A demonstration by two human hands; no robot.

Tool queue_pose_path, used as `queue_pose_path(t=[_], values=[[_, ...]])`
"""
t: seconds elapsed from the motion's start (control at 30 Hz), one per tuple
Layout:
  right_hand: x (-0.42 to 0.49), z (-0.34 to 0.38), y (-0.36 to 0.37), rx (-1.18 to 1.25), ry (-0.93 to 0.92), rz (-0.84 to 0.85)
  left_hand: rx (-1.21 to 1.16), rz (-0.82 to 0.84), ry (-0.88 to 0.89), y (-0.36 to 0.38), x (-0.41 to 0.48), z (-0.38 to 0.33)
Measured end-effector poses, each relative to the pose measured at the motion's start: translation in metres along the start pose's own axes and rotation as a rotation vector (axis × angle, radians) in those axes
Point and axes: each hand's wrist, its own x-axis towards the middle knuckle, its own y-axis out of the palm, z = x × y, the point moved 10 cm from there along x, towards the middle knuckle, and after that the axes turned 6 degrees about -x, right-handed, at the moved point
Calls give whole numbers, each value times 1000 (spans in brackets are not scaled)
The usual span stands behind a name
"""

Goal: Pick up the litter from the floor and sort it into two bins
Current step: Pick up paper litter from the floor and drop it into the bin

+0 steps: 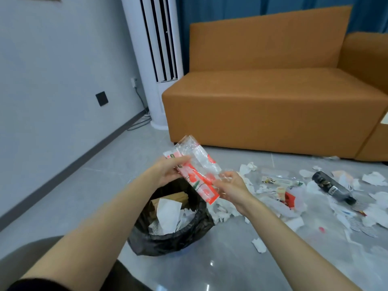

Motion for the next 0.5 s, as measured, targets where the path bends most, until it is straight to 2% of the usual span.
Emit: queue_pose_path(t=[0.1,0.17,0.3,0.37,0.5], values=[[2,-1,15,-73,-23,46,160,-77,23,-23,-5,6],[5,-4,22,-155,-57,54,187,-175,57,-40,-9,5],[9,-19,35,-353,-56,73,247,-371,244,-76,-11,-20],[10,-27,46,-531,-81,102,312,-453,304,-90,-13,-32],[9,-39,68,-785,-161,173,393,-500,346,-99,-8,-38]])
